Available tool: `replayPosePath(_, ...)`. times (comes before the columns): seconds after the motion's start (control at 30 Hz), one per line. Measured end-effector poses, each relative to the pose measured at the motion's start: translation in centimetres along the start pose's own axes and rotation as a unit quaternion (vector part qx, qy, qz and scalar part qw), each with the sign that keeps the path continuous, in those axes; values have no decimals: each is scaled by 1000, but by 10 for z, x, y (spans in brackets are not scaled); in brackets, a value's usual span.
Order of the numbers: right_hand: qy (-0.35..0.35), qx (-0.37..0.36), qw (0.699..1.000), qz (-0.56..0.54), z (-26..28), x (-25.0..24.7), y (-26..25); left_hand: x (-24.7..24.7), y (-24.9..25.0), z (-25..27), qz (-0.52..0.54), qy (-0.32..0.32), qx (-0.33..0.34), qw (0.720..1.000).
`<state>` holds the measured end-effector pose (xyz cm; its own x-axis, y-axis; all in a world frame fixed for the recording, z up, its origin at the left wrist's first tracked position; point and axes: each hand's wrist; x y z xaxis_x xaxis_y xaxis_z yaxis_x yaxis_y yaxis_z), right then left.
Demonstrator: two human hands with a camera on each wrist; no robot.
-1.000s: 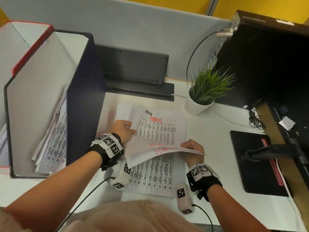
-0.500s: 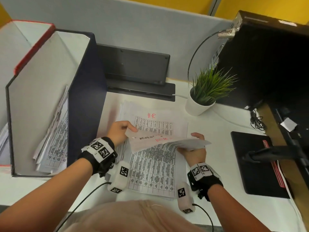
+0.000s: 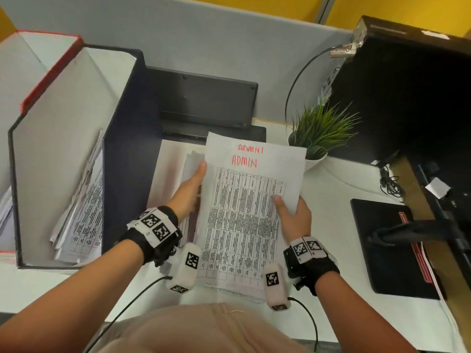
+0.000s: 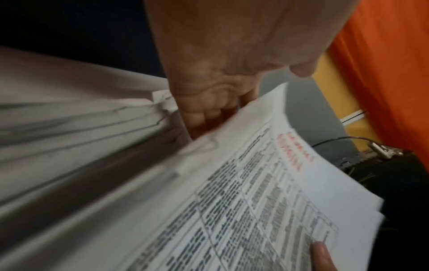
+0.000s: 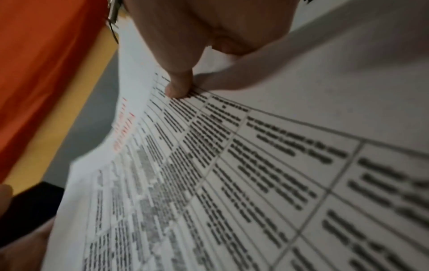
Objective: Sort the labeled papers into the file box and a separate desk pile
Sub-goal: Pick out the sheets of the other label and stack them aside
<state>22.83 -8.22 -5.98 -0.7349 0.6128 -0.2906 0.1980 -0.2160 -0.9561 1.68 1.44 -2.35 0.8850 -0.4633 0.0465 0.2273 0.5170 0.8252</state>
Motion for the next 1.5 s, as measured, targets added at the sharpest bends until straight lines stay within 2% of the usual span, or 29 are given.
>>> replayPosePath(0.07,1,-8,1000,-13,-2,2,-3,5,1,3,-89,15,35,995)
replayPosePath(0.17,18,-24,999,-32,-2,4,-13,10,1,3,-212,56,102,970)
replayPosePath(0.33,53,-100,985,-133,-3,-1,-61,14,32,19,-170,138,247,944)
replayPosePath(0.4,62,-142,972,-173,-3,-5,-81,17,46,29,-114,142,312,932)
replayPosePath(0.47,69,-159,962,-212,-2,-8,-90,20,50,36,-87,151,349,921)
replayPosePath(0.53,58,-148,961,-228,0,-6,-88,21,45,37,-74,157,339,925)
replayPosePath(0.67,21,-114,974,-193,12,4,-77,24,25,32,-93,151,256,950)
replayPosePath(0.87,21,-125,972,-200,11,4,-77,20,25,27,-31,162,286,944)
replayPosePath(1.0,-13,-89,989,-120,20,17,-60,24,6,16,-85,152,188,967)
replayPosePath(1.07,-15,-66,992,-106,22,24,-54,25,1,12,-107,170,157,967)
replayPosePath(1.17,-8,-60,992,-106,16,24,-59,22,11,15,-137,229,178,947)
replayPosePath(1.27,-5,-93,987,-128,7,19,-71,14,33,28,-124,230,199,945)
replayPosePath(1.33,-7,-125,981,-150,2,17,-77,5,51,41,-121,219,187,950)
replayPosePath(1.43,-66,-166,974,-137,-3,14,-82,-19,74,62,-125,195,185,955)
replayPosePath(1.5,-121,-165,973,-110,-6,10,-79,-38,87,78,-129,202,193,952)
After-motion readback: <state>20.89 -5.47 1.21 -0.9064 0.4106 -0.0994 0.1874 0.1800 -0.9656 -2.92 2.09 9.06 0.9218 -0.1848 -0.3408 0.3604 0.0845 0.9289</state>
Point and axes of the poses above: each hand's wrist, its own z-axis away from the middle knuckle, its own x-axis out of the palm, y = z × x, and after that the axes turned 7 degrees about -x, right-handed
